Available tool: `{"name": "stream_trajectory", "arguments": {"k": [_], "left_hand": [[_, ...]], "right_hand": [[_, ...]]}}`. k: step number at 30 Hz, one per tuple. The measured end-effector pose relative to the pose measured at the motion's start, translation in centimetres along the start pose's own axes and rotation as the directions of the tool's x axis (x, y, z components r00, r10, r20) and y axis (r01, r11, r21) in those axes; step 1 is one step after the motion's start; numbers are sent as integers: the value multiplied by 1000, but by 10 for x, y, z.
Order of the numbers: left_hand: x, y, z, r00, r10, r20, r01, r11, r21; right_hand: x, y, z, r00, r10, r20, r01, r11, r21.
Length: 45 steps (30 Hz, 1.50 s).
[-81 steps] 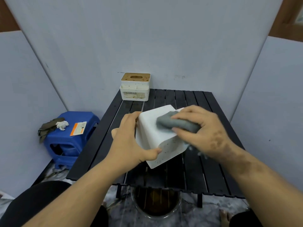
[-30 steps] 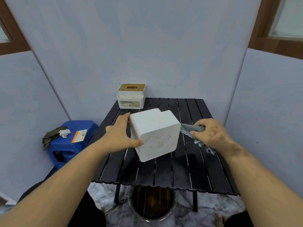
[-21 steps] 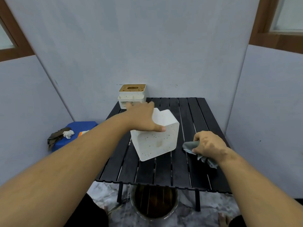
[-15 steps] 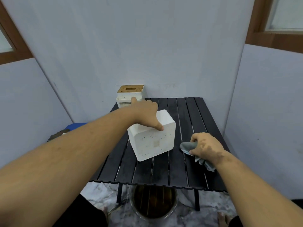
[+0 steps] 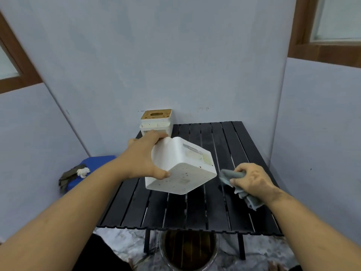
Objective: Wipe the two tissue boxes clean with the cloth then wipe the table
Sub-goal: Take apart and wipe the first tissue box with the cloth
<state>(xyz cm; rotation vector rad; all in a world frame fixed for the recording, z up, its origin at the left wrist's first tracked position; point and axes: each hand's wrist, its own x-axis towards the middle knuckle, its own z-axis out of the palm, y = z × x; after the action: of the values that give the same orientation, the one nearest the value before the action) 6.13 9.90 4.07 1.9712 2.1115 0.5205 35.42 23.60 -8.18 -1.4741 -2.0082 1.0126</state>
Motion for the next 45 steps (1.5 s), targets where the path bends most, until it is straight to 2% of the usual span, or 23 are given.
{"name": "stream_trajectory", "arguments": {"k": [3, 8, 10, 12, 14, 16, 18, 20, 22, 23, 27, 29, 31, 33, 34, 35, 37, 39, 40, 42, 44, 45], "left_hand": [[-9, -11, 5, 999, 15, -47, -15, 1000, -6], [-22, -16, 18, 990, 4, -139, -14, 998, -69], [-26, -14, 23, 982, 20, -188, -34, 997, -70], [-30, -15, 28, 971, 30, -237, -49, 996, -75], [-33, -15, 30, 966, 32, -256, -55, 995, -84], [-34, -14, 31, 965, 34, -259, -54, 996, -70], [-34, -12, 33, 966, 31, -256, -46, 998, -51], [-34, -12, 34, 963, 29, -268, -42, 998, -43], [-34, -15, 34, 959, 43, -279, -51, 998, -21], [-35, -17, 34, 960, 45, -277, -51, 999, -14], [-38, -16, 34, 967, 44, -251, -47, 999, -4], [-41, -16, 36, 967, 74, -243, -71, 997, 20], [-44, -18, 36, 968, 90, -236, -90, 996, 10], [-47, -21, 37, 969, 105, -225, -108, 994, 0], [-49, -22, 37, 970, 103, -222, -108, 994, -15], [-50, -22, 38, 970, 96, -223, -106, 994, -34], [-53, -21, 37, 969, 89, -232, -106, 993, -61], [-55, -19, 39, 971, 93, -222, -112, 991, -74], [-55, -19, 41, 971, 101, -218, -120, 990, -78], [-55, -19, 44, 969, 114, -221, -133, 988, -76], [-55, -21, 48, 966, 132, -223, -152, 986, -74], [-54, -21, 50, 965, 132, -228, -157, 983, -93]], "right_hand": [[-20, -31, 0, 991, -30, -130, 74, 934, 349], [-66, -90, 30, 966, -146, -214, 240, 818, 523], [-79, -108, 40, 915, -281, -288, 387, 814, 434], [-80, -116, 40, 873, -398, -281, 479, 806, 349], [-71, -107, 34, 919, -332, -213, 394, 799, 455], [-60, -93, 28, 951, -197, -239, 294, 818, 494], [-58, -92, 34, 943, -154, -297, 282, 843, 459], [-65, -106, 46, 910, -271, -313, 392, 804, 447], [-72, -119, 50, 833, -449, -324, 547, 759, 354], [-68, -117, 50, 824, -469, -317, 560, 757, 336], [-41, -97, 34, 901, -241, -360, 385, 826, 412], [-46, -102, 37, 907, -230, -353, 375, 823, 426], [-61, -121, 44, 871, -360, -334, 479, 773, 416], [-72, -135, 47, 771, -544, -332, 629, 730, 266], [-69, -132, 45, 767, -554, -324, 634, 732, 249], [-60, -124, 42, 809, -499, -312, 583, 748, 317], [-46, -110, 31, 910, -294, -293, 405, 784, 470], [-42, -104, 29, 925, -208, -317, 339, 829, 445], [-47, -109, 33, 905, -235, -355, 374, 837, 399], [-62, -125, 45, 798, -427, -426, 555, 796, 241], [-78, -140, 53, 683, -603, -412, 690, 717, 93], [-79, -142, 52, 671, -629, -391, 709, 699, 91]]}}
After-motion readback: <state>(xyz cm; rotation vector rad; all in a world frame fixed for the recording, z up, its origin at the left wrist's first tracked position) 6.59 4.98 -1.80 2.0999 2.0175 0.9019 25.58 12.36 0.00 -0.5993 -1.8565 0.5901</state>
